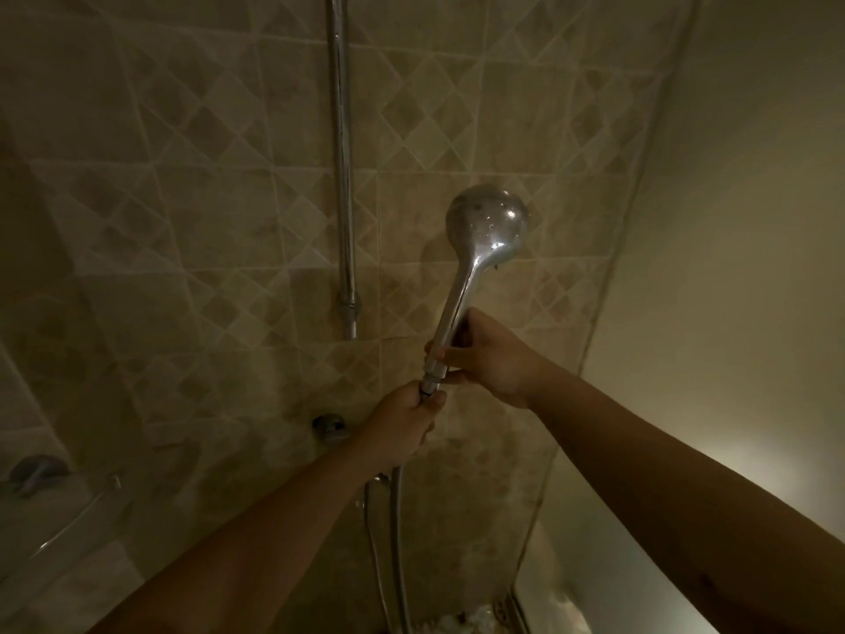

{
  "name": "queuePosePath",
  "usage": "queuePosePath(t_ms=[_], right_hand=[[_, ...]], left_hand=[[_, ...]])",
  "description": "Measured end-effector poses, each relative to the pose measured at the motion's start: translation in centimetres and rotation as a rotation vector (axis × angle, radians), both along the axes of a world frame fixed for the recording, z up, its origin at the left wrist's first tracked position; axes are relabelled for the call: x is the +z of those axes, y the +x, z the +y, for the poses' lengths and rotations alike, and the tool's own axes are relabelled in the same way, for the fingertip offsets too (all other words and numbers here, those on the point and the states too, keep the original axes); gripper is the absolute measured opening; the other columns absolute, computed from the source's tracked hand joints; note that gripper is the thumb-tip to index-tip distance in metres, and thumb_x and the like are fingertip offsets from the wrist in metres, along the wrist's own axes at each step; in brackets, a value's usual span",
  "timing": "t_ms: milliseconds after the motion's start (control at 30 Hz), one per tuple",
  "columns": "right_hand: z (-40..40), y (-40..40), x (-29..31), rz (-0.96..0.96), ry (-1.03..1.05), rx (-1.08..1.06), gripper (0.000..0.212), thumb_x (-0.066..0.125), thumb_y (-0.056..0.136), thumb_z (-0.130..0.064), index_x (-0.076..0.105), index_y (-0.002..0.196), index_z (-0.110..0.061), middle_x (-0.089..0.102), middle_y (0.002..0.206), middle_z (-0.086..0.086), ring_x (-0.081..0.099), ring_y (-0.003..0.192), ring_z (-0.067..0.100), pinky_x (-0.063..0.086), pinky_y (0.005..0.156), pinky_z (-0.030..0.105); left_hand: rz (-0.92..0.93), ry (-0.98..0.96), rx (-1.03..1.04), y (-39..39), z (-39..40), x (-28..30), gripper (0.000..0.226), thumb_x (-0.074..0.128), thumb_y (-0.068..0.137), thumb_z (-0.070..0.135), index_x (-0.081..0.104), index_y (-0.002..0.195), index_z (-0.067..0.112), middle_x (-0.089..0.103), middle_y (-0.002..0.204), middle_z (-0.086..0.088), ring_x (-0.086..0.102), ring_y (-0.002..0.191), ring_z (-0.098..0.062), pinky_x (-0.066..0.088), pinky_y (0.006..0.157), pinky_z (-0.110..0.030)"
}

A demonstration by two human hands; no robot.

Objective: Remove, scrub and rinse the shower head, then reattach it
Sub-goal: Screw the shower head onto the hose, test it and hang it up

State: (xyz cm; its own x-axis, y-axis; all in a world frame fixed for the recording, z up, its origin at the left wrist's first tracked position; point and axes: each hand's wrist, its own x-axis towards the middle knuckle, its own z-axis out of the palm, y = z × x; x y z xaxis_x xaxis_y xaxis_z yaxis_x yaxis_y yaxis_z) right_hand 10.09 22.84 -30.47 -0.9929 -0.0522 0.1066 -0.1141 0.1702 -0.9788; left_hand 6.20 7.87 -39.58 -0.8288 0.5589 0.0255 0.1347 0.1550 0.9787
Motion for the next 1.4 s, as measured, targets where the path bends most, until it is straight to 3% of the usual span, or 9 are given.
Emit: queuePosePath(t_ms=[267,400,500,633,767,900,1033,1200,1400], right_hand=[[-0.1,0.0,-1.5,0.022,0.009,-0.092,0.036,0.076,0.079,-0.008,0.051,0.105,-0.013,0.061,0.092,0.005,0.07,0.077,0.011,0.058,0.068,0.028],[-0.5,0.2,-1.9,0.057,-0.004,-0.121,0.039,0.079,0.077,-0.012,0.051,0.104,-0.017,0.062,0.086,0.0,0.069,0.072,0.007,0.055,0.063,0.023],[-0.5,0.4,-1.7,0.047,-0.008,-0.063,0.035,0.071,0.086,-0.017,0.051,0.115,-0.015,0.061,0.096,0.003,0.066,0.085,0.012,0.059,0.074,0.034],[-0.2,0.5,-1.2,0.031,-0.179,0.06,0.019,0.057,0.094,-0.007,0.057,0.113,-0.009,0.068,0.101,0.006,0.068,0.094,0.015,0.057,0.076,0.028],[-0.3,0.0,-1.5,0.072,-0.067,-0.027,0.017,0.067,0.087,-0.009,0.058,0.102,-0.01,0.065,0.094,0.011,0.069,0.091,0.021,0.06,0.077,0.035],[-0.8,-0.2,-2.0,0.081,0.053,-0.174,0.031,0.079,0.077,-0.022,0.053,0.093,-0.015,0.06,0.083,0.005,0.067,0.072,0.013,0.058,0.063,0.027],[-1.2,-0.2,-2.3,0.108,0.21,-0.233,0.03,0.077,0.079,-0.03,0.05,0.091,-0.022,0.062,0.083,0.004,0.066,0.077,0.017,0.061,0.067,0.038],[-0.5,0.0,-2.0,-0.001,-0.185,0.07,0.024,0.059,0.094,-0.013,0.053,0.116,-0.018,0.067,0.115,0.008,0.067,0.106,0.02,0.058,0.081,0.034],[-0.7,-0.5,-2.8,0.075,-0.042,-0.07,0.021,0.073,0.082,-0.018,0.055,0.092,-0.018,0.065,0.087,0.004,0.068,0.082,0.019,0.058,0.069,0.032]], left_hand=[[0.199,-0.133,0.121,1.2,0.0,-0.7,0.024,0.049,0.098,0.037,0.054,0.076,0.027,0.047,0.055,0.01,0.042,0.048,-0.006,0.036,0.052,-0.027],[0.035,0.037,0.0,2.0,0.0,-0.4,0.02,0.047,0.101,0.027,0.053,0.082,0.021,0.045,0.05,0.012,0.038,0.041,-0.002,0.033,0.044,-0.02],[-0.023,0.114,-0.013,2.0,-0.3,0.0,0.022,0.046,0.102,0.025,0.051,0.081,0.019,0.043,0.048,0.012,0.035,0.039,-0.003,0.03,0.04,-0.019],[-0.035,0.107,-0.038,1.5,-0.5,0.0,0.026,0.044,0.102,0.027,0.048,0.079,0.018,0.041,0.047,0.012,0.033,0.039,-0.004,0.029,0.04,-0.021],[0.019,0.079,0.025,1.4,-0.3,-0.6,0.025,0.047,0.1,0.031,0.053,0.077,0.023,0.044,0.048,0.012,0.036,0.039,-0.004,0.031,0.04,-0.02],[0.102,-0.011,0.09,1.6,-0.1,-1.2,0.024,0.048,0.099,0.033,0.053,0.076,0.026,0.046,0.049,0.013,0.041,0.044,-0.004,0.034,0.046,-0.022],[-0.021,0.102,0.0,1.7,-0.3,-1.0,0.02,0.046,0.101,0.024,0.05,0.082,0.02,0.043,0.047,0.012,0.036,0.039,-0.001,0.031,0.04,-0.016],[-0.046,0.152,-0.021,1.8,-0.4,-1.2,0.021,0.044,0.102,0.02,0.046,0.081,0.015,0.04,0.045,0.012,0.034,0.038,-0.003,0.029,0.039,-0.018],[-0.005,0.11,0.034,1.2,0.2,-2.2,0.023,0.047,0.101,0.02,0.049,0.078,0.017,0.041,0.046,0.012,0.035,0.038,-0.002,0.03,0.039,-0.017]])
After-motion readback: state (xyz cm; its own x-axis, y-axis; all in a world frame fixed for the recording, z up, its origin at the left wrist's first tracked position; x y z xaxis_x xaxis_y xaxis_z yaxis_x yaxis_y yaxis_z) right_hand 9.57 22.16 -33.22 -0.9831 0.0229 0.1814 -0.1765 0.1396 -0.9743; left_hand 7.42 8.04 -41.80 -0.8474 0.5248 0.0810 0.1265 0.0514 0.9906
